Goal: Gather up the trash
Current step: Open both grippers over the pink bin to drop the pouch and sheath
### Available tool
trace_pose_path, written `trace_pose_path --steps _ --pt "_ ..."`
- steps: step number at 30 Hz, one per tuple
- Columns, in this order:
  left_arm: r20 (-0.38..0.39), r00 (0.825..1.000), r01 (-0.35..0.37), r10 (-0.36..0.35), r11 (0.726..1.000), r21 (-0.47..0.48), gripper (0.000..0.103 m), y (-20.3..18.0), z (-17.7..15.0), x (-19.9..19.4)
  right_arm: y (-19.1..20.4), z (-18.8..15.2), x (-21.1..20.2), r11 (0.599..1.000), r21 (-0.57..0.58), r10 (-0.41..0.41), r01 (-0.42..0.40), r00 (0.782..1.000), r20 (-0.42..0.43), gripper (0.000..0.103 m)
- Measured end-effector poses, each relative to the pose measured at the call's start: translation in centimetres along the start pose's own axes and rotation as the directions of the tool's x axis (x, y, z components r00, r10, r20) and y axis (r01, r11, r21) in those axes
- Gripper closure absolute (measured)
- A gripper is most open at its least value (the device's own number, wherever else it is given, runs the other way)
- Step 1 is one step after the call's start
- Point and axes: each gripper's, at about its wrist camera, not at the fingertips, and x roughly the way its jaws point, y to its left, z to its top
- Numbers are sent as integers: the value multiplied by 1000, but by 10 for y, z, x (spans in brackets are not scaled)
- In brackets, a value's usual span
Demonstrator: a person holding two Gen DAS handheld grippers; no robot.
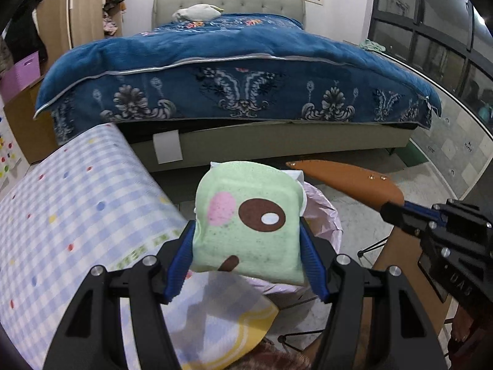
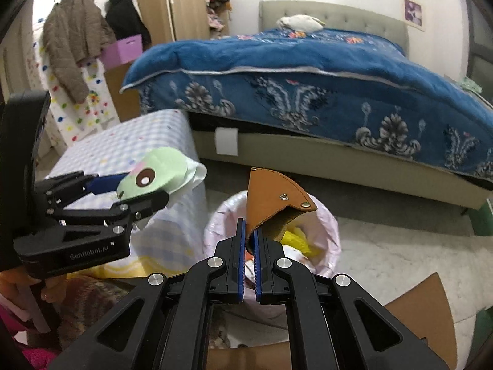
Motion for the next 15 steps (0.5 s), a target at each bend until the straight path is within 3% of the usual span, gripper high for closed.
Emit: trace_pose_path --steps 7,12,15 --pt "-20 1000 17 -17 1000 12 41 -7 16 29 -15 12 28 999 5 -32 32 999 -35 99" --pt "-22 999 38 -37 999 9 33 -7 29 45 -28 20 54 999 36 -21 23 998 -58 94" --pt "-9 998 54 -54 999 2 23 -4 32 49 -35 23 67 998 41 -42 44 997 -61 75"
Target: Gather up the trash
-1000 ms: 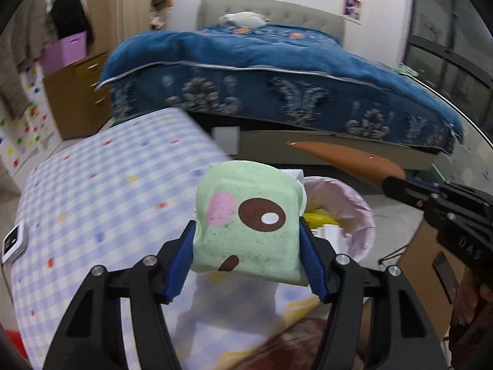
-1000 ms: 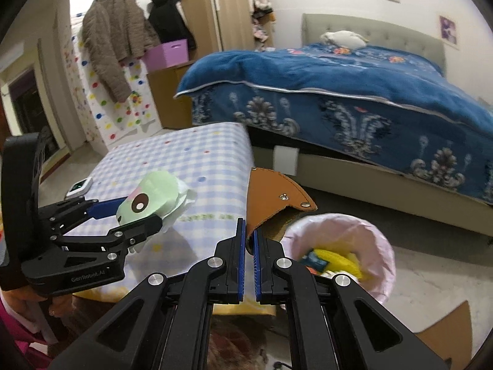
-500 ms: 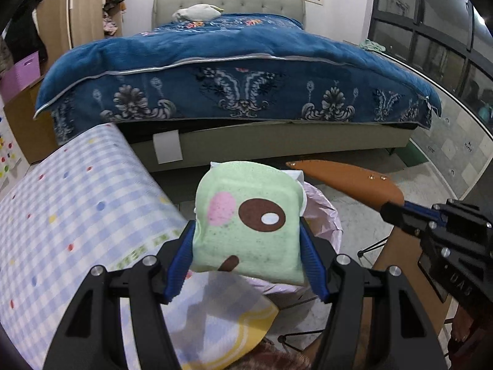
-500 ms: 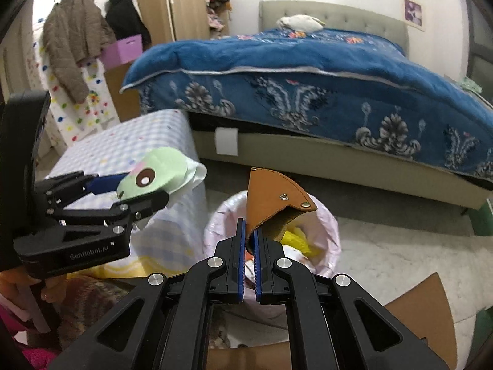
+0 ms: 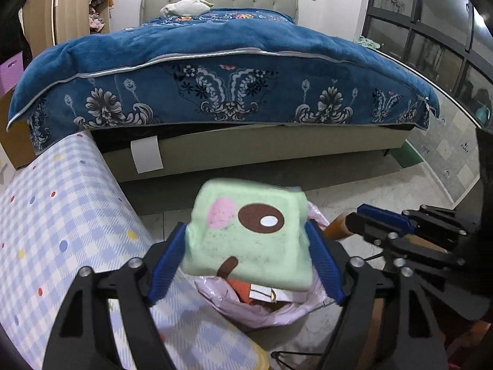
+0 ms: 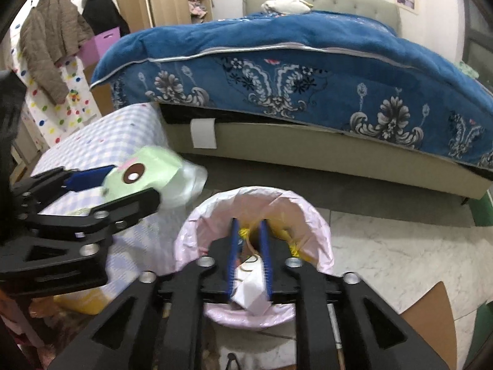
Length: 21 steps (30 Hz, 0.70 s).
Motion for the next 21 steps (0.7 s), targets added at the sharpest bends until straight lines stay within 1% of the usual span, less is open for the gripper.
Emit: trace_pose_path --steps 1,2,8,11,15,17,18,21 --pt "7 1000 3 -3 1000 -7 19 3 0 0 -1 0 1 1000 -4 -10 10 1000 2 68" --pt "9 1000 5 -5 1000 -11 18 4 0 1 -2 0 1 1000 -4 -15 15 1000 6 66" --pt "-4 1000 -7 7 999 -37 17 13 -2 2 -13 -4 -1 999 53 -2 2 1000 1 63" --pt "1 1000 -22 22 999 -38 17 16 -5 -6 -14 -7 -7 997 81 12 -12 1000 1 59" --pt "6 999 -40 40 998 -48 17 21 -10 -20 -9 -10 -21 996 85 16 -16 1000 5 52" --pt "12 999 -47 47 997 -59 17 24 -12 -31 -4 -11 -31 996 87 22 -23 1000 17 45" --pt "14 999 -51 52 997 -61 17 25 -13 -36 -2 -11 -36 996 88 24 -25 999 21 43" --pt "31 997 -74 76 995 -69 17 30 -18 -57 4 -10 -52 994 101 32 -36 999 43 31"
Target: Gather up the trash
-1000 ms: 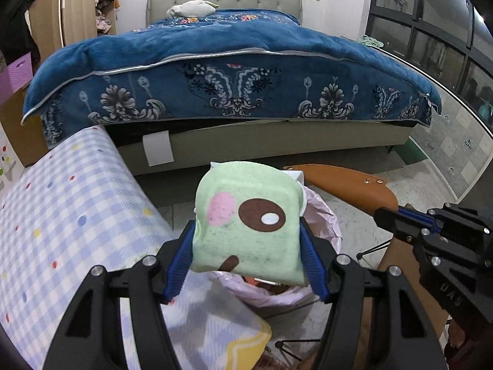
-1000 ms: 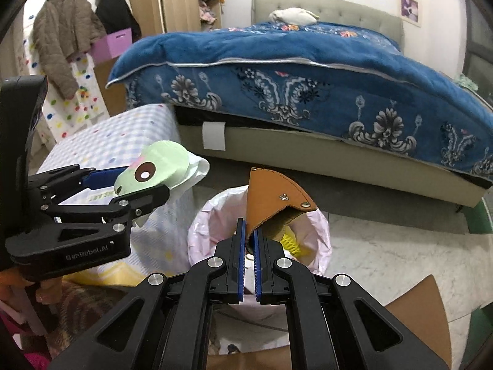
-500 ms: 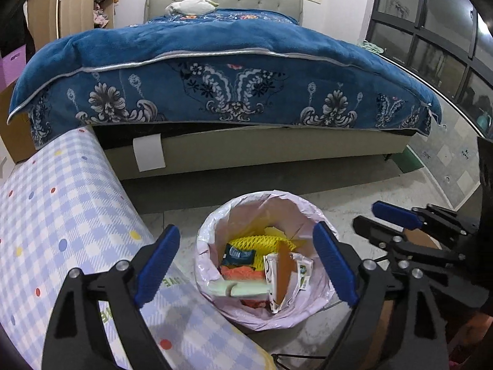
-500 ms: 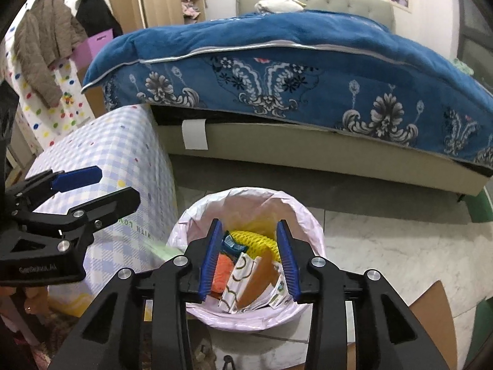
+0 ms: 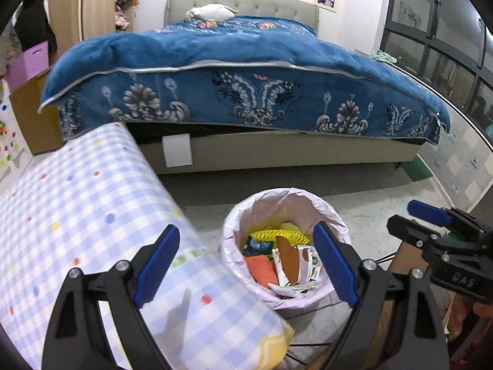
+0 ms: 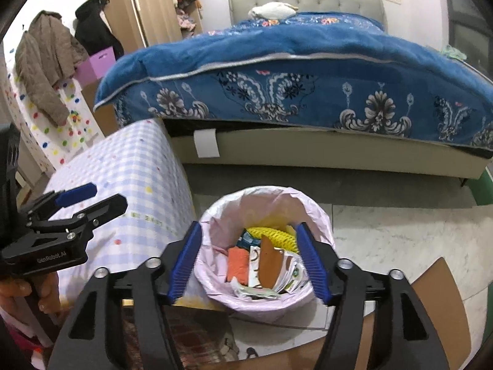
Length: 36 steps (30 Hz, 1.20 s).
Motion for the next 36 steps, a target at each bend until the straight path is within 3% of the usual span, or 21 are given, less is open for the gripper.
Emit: trace_pose_path --steps 2,3,7,11,16,21,27,36 --pt "12 1000 -18 18 1000 -11 17 7 -3 -17 5 1 -12 1000 17 7 -7 1000 19 17" --pt "15 999 -32 33 999 -21 17 11 -5 -28 8 2 -17 1000 26 12 -13 1000 28 15" --pt "35 996 -75 77 995 -66 7 29 -14 -65 25 7 -41 999 45 28 -31 998 60 13" --pt "48 995 -76 82 991 -111 7 46 -24 -103 47 9 -66 998 39 46 -49 996 82 11" --pt "30 980 -193 199 972 -131 7 57 -43 -152 82 10 -97 992 -3 126 -126 989 83 10" --pt "51 968 -233 247 952 -201 7 72 -62 -198 126 7 -121 977 -111 192 -183 979 76 9" --pt "58 938 -313 342 907 -281 7 91 -87 -245 172 3 -140 947 -201 270 -251 960 73 8" --pt "-14 870 -463 493 808 -365 7 123 -132 -286 223 -16 -165 887 -368 328 -279 942 74 8"
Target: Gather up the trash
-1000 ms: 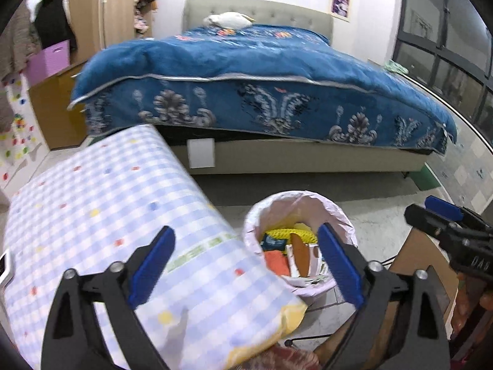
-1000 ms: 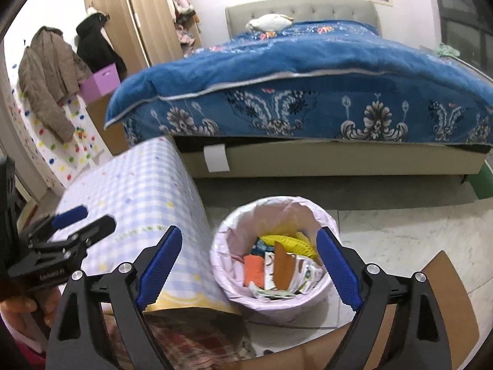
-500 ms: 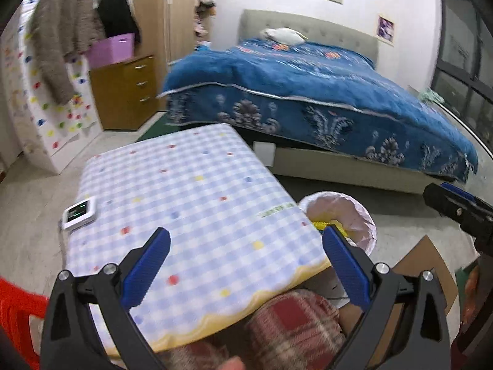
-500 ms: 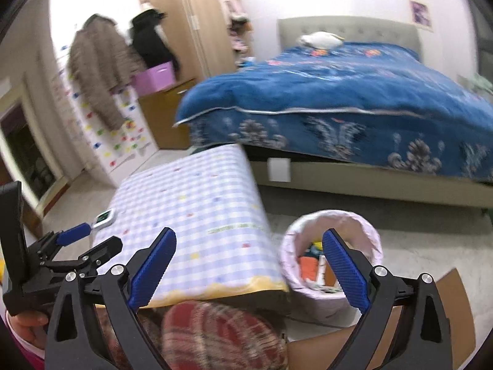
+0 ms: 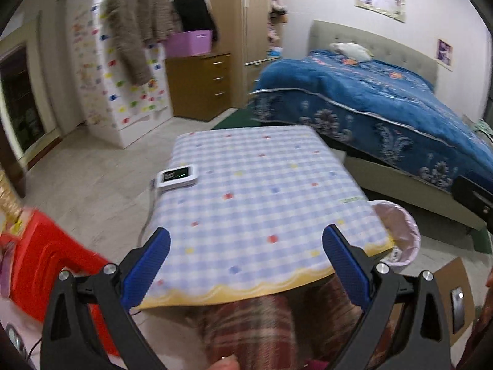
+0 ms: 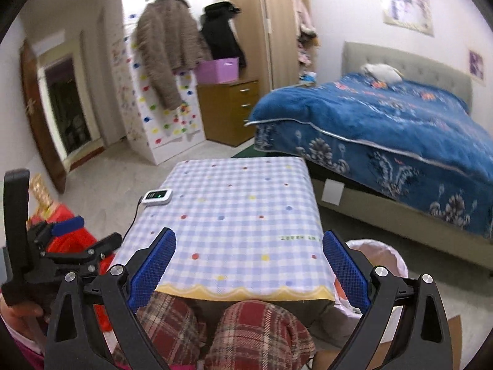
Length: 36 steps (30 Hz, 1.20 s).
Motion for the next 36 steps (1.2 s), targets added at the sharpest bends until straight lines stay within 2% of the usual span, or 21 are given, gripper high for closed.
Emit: trace_pose_path --steps 4,8,19,36 --pt "-15 998 -55 54 998 -45 7 23 -6 -4 12 -3 2 999 -37 15 -16 1000 -10 8" --pt "-9 997 -76 76 995 -63 7 34 -6 -9 15 -5 7 999 -45 13 -14 1000 -23 8" --pt "-3 999 -50 50 997 -64 7 32 -3 -8 11 -6 11 1000 -22 3 -4 999 -33 8" --pt "-3 999 -55 54 996 -66 7 30 -2 -6 8 -6 12 1000 -15 -6 6 999 -31 8"
